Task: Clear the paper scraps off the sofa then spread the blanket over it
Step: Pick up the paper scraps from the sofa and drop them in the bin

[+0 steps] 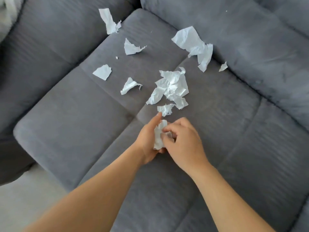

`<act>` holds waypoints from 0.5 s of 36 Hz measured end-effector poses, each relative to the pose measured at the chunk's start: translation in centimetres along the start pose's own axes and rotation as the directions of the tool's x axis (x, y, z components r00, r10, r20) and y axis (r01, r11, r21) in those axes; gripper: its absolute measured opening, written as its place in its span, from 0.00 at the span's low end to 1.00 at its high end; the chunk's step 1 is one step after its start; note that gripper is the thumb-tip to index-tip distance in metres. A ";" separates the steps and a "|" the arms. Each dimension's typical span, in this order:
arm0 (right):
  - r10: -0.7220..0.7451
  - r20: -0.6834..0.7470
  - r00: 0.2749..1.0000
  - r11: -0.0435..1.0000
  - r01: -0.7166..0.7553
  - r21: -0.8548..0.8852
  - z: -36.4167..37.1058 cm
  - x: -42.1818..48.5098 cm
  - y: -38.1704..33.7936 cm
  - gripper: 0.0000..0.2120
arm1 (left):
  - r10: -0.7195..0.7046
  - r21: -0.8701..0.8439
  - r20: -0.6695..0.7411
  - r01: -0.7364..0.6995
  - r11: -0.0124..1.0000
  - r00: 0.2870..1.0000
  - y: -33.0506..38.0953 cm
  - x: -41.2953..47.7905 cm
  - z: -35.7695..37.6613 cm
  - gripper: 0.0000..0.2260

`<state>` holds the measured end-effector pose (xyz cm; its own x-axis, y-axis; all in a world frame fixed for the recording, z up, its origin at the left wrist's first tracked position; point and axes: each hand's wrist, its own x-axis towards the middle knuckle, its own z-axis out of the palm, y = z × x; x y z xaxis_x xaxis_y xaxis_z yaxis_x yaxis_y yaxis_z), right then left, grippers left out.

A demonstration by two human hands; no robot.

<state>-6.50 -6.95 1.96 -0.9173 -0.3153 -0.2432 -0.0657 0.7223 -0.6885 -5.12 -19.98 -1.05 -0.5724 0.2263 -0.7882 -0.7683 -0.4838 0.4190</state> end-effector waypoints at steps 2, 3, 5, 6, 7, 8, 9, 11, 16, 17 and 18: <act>-0.066 0.175 0.982 0.988 0.089 -0.129 0.7 -0.7 -0.2 0.08 | 0.022 0.021 -0.046 -0.021 1.000 0.999 -0.3 0.1 -0.1 0.19; -0.088 0.166 0.982 0.989 0.106 -0.102 0.2 -0.5 -0.3 0.08 | 0.047 0.037 -0.060 -0.045 0.998 0.997 -0.4 0.2 -0.1 0.18; -0.089 0.032 0.995 0.996 0.089 0.028 -1.7 0.8 -0.3 0.06 | 0.081 0.081 -0.068 -0.075 0.994 0.994 -0.4 0.3 -0.1 0.16; -0.064 -0.055 0.996 0.995 0.068 0.074 -3.0 2.0 0.0 0.06 | 0.080 0.099 -0.073 -0.072 0.992 0.994 -0.4 0.3 -0.2 0.16; -0.027 -0.136 0.990 0.994 0.041 0.099 -4.2 3.6 0.5 0.06 | 0.072 0.106 -0.079 -0.063 0.992 0.994 -0.4 0.4 -0.3 0.16; 0.026 -0.207 0.978 0.993 -0.002 0.115 -5.4 5.3 1.4 0.06 | 0.063 0.100 -0.082 -0.055 0.994 0.995 -0.4 0.4 -0.3 0.16; 0.097 -0.273 0.957 0.990 -0.064 0.127 -6.5 7.3 2.6 0.05 | 0.059 0.092 -0.079 -0.052 0.994 0.995 -0.5 0.5 -0.4 0.16; 0.238 -0.383 0.893 0.971 -0.209 0.115 -8.5 11.1 5.2 0.09 | 0.064 0.078 -0.071 -0.058 0.995 0.995 -0.5 0.6 -0.5 0.16; 0.405 -0.219 0.888 0.836 -0.456 -0.304 -10.1 16.9 10.4 0.26 | 0.075 0.065 -0.070 -0.071 0.995 0.995 -0.6 0.8 -0.6 0.14; 0.413 -0.186 0.891 0.819 -0.453 -0.351 -9.9 17.4 10.7 0.27 | 0.076 0.064 -0.072 -0.072 0.995 0.995 -0.6 0.9 -0.6 0.14; 0.418 -0.183 0.890 0.804 -0.456 -0.383 -9.6 17.7 10.8 0.26 | 0.075 0.062 -0.073 -0.070 0.996 0.995 -0.6 0.9 -0.5 0.14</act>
<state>-27.20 1.19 -3.25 -0.9156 0.1337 -0.3791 0.2151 0.9597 -0.1810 -4.99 -19.92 -2.24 -0.6059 0.1274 -0.7853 -0.7424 -0.4454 0.5005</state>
